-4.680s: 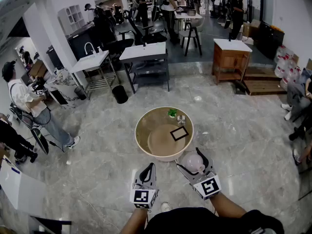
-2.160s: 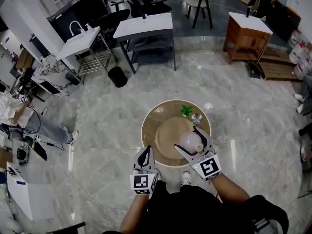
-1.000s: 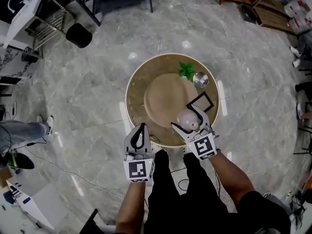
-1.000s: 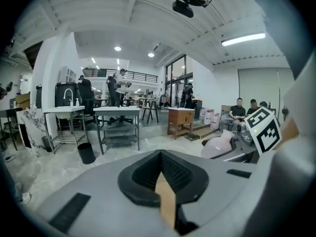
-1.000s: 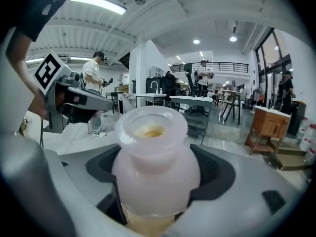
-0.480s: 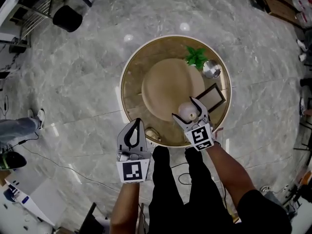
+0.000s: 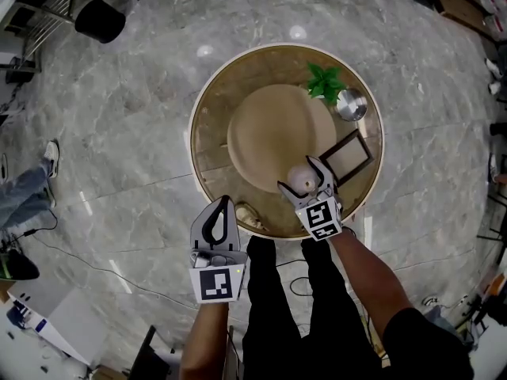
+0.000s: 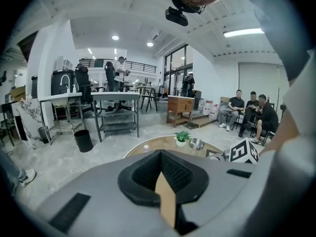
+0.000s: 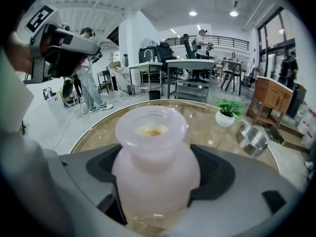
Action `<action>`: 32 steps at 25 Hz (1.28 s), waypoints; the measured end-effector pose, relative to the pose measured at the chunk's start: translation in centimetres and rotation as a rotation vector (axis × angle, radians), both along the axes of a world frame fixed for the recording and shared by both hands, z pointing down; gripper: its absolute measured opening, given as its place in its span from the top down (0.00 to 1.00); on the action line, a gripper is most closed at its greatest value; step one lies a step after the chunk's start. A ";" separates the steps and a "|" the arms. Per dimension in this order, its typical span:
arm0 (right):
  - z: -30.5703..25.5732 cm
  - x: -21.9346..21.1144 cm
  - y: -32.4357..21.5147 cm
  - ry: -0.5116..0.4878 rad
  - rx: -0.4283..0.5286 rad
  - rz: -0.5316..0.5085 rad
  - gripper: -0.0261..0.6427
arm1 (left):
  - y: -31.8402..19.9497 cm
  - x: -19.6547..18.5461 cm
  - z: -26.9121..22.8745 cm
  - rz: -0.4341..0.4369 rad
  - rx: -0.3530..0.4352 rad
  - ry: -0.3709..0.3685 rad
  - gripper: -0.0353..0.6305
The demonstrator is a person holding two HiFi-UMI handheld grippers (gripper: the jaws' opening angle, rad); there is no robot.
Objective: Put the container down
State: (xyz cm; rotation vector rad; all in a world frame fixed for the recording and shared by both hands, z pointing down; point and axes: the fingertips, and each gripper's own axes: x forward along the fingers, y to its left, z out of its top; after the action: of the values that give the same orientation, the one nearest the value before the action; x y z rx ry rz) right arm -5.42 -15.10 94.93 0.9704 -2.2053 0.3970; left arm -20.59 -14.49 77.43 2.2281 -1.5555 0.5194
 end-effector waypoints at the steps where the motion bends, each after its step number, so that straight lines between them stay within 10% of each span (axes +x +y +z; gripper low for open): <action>1: 0.3 -0.1 0.0 0.002 -0.001 0.002 0.35 | 0.1 -0.2 0.3 0.000 -0.005 -0.001 0.96; 32: 1.4 -0.1 -0.1 -0.014 -0.003 0.038 0.33 | 0.0 -0.4 -0.9 -0.002 0.032 -0.014 0.96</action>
State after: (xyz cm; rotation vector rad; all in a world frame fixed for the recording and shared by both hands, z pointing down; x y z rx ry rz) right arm -5.54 -15.24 96.29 1.0123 -2.2006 0.4263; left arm -21.04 -14.47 76.49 2.2516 -1.5838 0.5144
